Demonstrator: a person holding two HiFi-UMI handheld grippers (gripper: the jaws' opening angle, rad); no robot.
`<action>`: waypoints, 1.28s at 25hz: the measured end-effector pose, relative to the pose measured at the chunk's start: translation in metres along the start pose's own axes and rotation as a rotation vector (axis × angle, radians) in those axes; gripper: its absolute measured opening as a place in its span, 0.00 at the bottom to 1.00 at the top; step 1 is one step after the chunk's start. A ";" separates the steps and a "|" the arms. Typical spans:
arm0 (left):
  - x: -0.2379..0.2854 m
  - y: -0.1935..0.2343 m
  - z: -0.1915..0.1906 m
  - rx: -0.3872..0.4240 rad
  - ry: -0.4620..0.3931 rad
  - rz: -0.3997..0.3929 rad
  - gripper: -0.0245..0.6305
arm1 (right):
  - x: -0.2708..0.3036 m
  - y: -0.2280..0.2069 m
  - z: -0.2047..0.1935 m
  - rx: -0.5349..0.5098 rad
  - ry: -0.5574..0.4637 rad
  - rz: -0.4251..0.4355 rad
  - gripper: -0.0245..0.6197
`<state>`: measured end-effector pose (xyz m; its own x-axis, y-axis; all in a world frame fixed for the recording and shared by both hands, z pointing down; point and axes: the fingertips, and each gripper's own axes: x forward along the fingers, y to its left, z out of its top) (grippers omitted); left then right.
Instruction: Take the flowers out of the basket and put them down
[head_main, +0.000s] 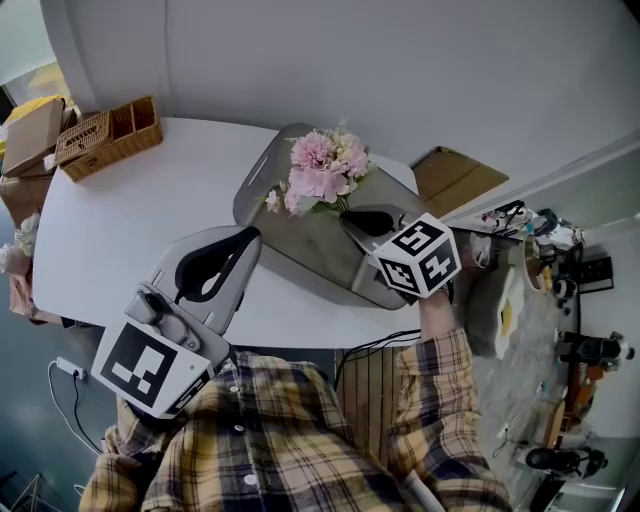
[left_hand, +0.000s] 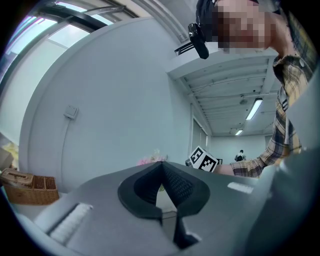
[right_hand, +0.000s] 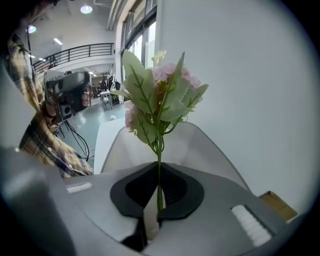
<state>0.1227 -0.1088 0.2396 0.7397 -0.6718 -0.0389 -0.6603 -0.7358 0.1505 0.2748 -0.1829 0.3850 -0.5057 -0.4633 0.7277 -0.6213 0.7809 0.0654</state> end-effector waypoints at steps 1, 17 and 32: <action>-0.001 -0.001 0.001 0.001 0.000 0.002 0.06 | -0.006 0.003 0.006 -0.005 -0.016 -0.002 0.05; -0.049 0.039 0.004 -0.024 -0.009 0.056 0.06 | -0.033 0.074 0.120 -0.080 -0.217 0.012 0.05; -0.121 0.122 0.020 -0.053 -0.011 0.103 0.06 | 0.024 0.152 0.232 -0.111 -0.303 0.068 0.06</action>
<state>-0.0497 -0.1189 0.2433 0.6667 -0.7447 -0.0309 -0.7248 -0.6575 0.2059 0.0293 -0.1721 0.2541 -0.7094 -0.4992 0.4976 -0.5194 0.8475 0.1096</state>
